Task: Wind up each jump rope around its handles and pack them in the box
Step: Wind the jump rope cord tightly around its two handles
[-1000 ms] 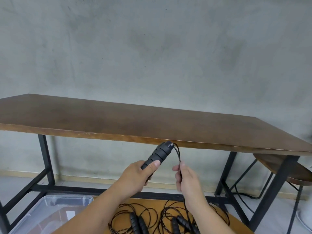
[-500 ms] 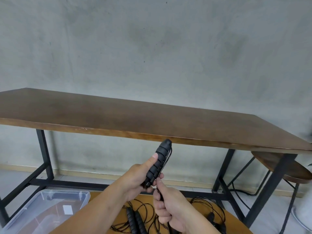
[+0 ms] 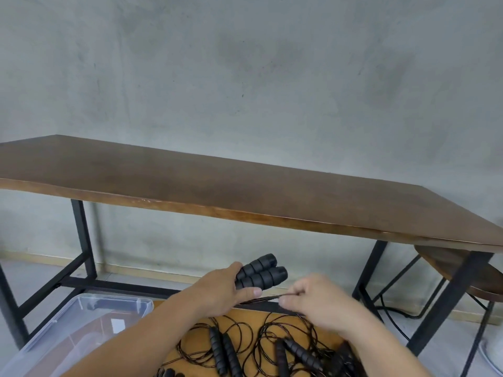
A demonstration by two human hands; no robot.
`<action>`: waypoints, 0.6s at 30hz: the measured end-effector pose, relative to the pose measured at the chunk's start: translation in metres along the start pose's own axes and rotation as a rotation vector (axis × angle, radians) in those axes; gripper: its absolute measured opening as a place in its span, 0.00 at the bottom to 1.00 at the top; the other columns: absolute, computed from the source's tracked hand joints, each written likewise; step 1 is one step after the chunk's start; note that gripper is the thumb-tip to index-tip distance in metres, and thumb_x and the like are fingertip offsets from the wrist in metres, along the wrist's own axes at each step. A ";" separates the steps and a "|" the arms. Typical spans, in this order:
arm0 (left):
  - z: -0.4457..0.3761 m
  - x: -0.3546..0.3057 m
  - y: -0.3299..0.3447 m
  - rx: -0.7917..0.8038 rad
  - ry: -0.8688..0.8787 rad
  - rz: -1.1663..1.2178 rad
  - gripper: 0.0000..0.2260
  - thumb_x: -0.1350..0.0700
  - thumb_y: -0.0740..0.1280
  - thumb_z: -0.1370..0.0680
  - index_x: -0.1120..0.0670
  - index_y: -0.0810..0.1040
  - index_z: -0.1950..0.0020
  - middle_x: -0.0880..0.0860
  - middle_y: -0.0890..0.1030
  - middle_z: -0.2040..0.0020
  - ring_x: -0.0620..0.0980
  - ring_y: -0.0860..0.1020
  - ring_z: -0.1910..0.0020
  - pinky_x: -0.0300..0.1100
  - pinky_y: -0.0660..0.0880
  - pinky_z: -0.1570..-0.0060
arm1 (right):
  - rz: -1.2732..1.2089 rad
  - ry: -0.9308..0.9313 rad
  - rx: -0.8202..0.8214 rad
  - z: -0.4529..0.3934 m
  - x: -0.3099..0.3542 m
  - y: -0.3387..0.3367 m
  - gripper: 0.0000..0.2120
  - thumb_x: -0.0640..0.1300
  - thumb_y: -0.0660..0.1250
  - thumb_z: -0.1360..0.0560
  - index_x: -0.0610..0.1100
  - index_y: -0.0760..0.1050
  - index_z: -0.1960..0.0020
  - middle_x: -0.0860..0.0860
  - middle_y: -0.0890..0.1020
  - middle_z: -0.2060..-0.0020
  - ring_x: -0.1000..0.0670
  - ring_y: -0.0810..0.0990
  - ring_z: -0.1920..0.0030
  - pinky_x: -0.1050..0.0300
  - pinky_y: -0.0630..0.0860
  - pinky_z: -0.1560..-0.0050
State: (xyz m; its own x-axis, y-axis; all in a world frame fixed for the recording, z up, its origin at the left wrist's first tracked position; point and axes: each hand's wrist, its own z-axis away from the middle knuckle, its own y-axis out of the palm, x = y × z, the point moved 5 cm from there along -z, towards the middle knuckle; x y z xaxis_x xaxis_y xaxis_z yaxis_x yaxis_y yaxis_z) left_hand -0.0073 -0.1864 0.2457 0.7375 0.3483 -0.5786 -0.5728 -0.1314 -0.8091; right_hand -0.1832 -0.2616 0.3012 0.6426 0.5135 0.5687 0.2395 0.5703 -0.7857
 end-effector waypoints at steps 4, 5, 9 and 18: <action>0.018 -0.021 -0.006 0.044 0.120 -0.090 0.26 0.31 0.58 0.23 0.47 0.66 0.33 0.46 0.77 0.52 0.45 0.75 0.53 0.39 0.71 0.55 | 0.058 -0.122 -0.029 0.002 0.020 -0.032 0.07 0.51 0.68 0.23 0.52 0.83 0.55 0.54 0.84 0.58 0.53 0.81 0.55 0.57 0.76 0.52; 0.022 -0.027 -0.010 0.050 0.134 -0.098 0.27 0.30 0.59 0.25 0.47 0.66 0.34 0.46 0.77 0.52 0.45 0.75 0.53 0.40 0.72 0.55 | 0.084 -0.151 -0.020 0.003 0.026 -0.039 0.07 0.51 0.68 0.22 0.52 0.83 0.54 0.55 0.83 0.58 0.54 0.80 0.56 0.58 0.76 0.53; 0.028 -0.043 -0.012 0.075 0.174 -0.309 0.33 0.28 0.66 0.30 0.48 0.67 0.34 0.49 0.78 0.46 0.49 0.76 0.49 0.46 0.76 0.48 | 0.321 -0.325 0.064 0.004 0.059 -0.038 0.09 0.52 0.67 0.22 0.51 0.83 0.48 0.56 0.84 0.56 0.56 0.80 0.54 0.61 0.79 0.54; 0.047 -0.065 -0.007 0.058 0.265 -0.274 0.26 0.33 0.67 0.28 0.50 0.71 0.41 0.48 0.78 0.52 0.49 0.77 0.53 0.49 0.77 0.50 | 0.125 -0.397 0.190 -0.036 0.062 -0.047 0.07 0.51 0.78 0.31 0.49 0.86 0.56 0.57 0.86 0.60 0.59 0.81 0.58 0.53 0.78 0.49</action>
State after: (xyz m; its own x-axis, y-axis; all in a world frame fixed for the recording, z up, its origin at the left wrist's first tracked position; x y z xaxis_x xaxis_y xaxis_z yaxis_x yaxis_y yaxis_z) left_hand -0.0683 -0.1640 0.2936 0.9287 0.1100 -0.3543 -0.3552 -0.0115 -0.9347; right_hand -0.1279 -0.2795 0.3644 0.3209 0.7706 0.5506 0.0164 0.5768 -0.8167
